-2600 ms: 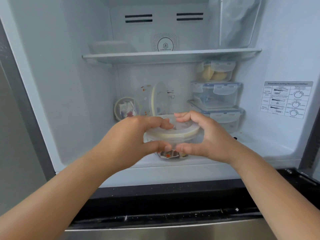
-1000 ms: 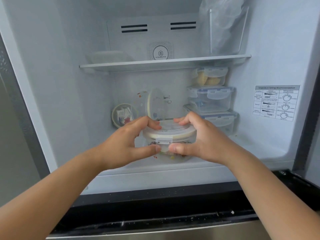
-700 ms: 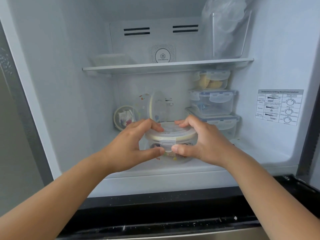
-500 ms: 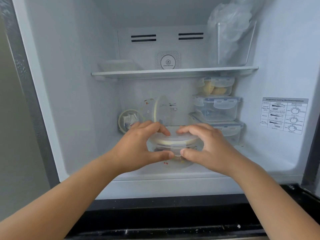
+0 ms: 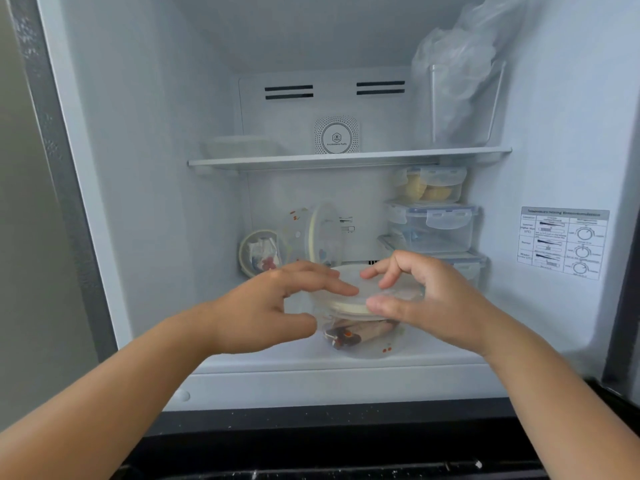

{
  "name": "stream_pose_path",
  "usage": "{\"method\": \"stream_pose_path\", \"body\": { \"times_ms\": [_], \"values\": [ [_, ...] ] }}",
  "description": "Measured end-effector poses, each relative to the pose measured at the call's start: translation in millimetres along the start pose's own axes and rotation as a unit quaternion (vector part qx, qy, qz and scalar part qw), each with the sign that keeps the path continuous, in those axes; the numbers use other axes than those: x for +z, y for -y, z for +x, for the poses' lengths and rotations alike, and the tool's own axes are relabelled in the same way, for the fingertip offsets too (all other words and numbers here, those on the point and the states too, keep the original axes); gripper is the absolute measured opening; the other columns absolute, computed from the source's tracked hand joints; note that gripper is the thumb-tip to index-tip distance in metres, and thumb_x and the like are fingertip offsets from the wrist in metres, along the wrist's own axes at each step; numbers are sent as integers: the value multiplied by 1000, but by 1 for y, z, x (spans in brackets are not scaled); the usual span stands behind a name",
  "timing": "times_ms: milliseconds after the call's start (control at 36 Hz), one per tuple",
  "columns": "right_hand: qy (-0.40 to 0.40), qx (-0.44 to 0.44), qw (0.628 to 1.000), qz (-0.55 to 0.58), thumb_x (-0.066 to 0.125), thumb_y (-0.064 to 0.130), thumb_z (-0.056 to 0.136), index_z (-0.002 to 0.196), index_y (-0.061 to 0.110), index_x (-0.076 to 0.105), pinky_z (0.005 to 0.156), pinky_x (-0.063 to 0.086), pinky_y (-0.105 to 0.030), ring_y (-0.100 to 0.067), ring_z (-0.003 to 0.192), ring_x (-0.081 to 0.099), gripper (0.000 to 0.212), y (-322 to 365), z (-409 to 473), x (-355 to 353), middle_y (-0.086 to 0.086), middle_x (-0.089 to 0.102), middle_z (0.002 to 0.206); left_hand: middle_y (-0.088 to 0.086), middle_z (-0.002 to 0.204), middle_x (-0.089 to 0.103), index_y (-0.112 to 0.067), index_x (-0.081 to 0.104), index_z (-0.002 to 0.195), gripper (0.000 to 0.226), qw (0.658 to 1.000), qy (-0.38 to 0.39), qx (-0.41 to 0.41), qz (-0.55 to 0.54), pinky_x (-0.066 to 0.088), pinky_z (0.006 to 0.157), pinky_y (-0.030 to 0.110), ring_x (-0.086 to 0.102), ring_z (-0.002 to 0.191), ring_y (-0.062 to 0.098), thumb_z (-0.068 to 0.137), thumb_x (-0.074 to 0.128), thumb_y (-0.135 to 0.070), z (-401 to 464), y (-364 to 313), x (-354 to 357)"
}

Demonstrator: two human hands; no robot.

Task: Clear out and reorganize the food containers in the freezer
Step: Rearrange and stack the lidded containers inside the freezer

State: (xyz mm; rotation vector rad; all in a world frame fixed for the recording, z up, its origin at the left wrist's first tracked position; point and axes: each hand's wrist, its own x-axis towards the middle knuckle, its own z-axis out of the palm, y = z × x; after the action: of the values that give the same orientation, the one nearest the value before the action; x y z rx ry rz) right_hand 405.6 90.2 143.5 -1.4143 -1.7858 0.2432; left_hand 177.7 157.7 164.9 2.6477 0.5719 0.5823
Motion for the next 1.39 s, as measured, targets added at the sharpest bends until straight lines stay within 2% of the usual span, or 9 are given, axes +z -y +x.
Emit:
{"method": "stream_pose_path", "body": {
  "times_ms": [111, 250, 389, 444, 556, 778, 1056, 1306, 1389],
  "values": [
    [-32, 10, 990, -137, 51, 90, 45, 85, 41, 48, 96, 37, -38, -13, 117, 44, 63, 8, -1, 6, 25, 60, 113, -26, 132, 47, -46, 52, 124, 51, 997, -23, 4, 68, 20, 96, -4, 35, 121, -17, 84, 64, -17, 2, 5, 0],
    [-46, -4, 974, -221, 46, 92, 46, 106, 49, 42, 87, 27, -29, -4, 101, 28, 74, 9, -7, 17, 22, 49, 114, -26, 128, 52, -35, 54, 128, 49, 989, -67, 8, 132, 23, 93, -4, 37, 116, -19, 81, 67, -39, 3, 4, 4],
    [-30, -2, 985, -170, 52, 87, 48, 111, 50, 42, 96, 33, -30, -7, 118, 41, 74, 4, -11, 18, 25, 47, 123, -29, 120, 55, -34, 59, 119, 46, 989, -98, 4, 114, 28, 112, 35, 44, 116, -14, 77, 64, -51, 3, 1, 11],
    [-25, -5, 988, -149, 55, 85, 48, 110, 49, 45, 100, 36, -33, -6, 118, 43, 73, 3, -11, 16, 25, 47, 123, -28, 116, 56, -32, 61, 115, 50, 991, -108, 1, 75, 27, 113, 41, 47, 114, -12, 72, 61, -56, 3, 1, 14],
    [-19, -8, 992, -128, 57, 85, 46, 108, 49, 46, 102, 37, -36, -7, 122, 42, 72, 0, -9, 16, 27, 46, 126, -25, 111, 59, -31, 64, 110, 50, 991, -127, 4, 48, 28, 111, 42, 51, 111, -9, 68, 59, -58, 6, 3, 16],
    [-25, -24, 993, -111, 61, 80, 48, 109, 46, 49, 96, 36, -25, 3, 121, 40, 71, -6, -7, 16, 32, 47, 126, -20, 105, 61, -37, 63, 101, 52, 986, -150, -6, 78, 42, 95, 26, 54, 102, -5, 59, 58, -67, 12, 2, 19],
    [-29, -31, 996, -80, 66, 75, 48, 110, 43, 53, 97, 38, -25, 7, 121, 40, 72, -11, -3, 17, 30, 50, 124, -19, 101, 60, -29, 65, 103, 55, 981, -167, -2, 104, 43, 95, 37, 57, 98, 0, 62, 60, -65, 12, 2, 22],
    [-41, -37, 995, -79, 65, 67, 53, 109, 39, 54, 92, 34, -15, 5, 119, 41, 63, -11, -1, 20, 30, 52, 122, -15, 98, 60, -23, 66, 102, 42, 978, -172, 7, 118, 47, 84, 33, 54, 88, 0, 70, 70, -50, 16, 8, 24],
    [-38, -26, 996, -72, 64, 69, 51, 109, 40, 54, 92, 37, -21, 3, 119, 41, 65, -12, 2, 19, 24, 52, 123, -16, 97, 60, -23, 66, 102, 47, 980, -168, 1, 109, 47, 83, 30, 54, 88, -1, 69, 64, -56, 17, 8, 23]
  ]
}}
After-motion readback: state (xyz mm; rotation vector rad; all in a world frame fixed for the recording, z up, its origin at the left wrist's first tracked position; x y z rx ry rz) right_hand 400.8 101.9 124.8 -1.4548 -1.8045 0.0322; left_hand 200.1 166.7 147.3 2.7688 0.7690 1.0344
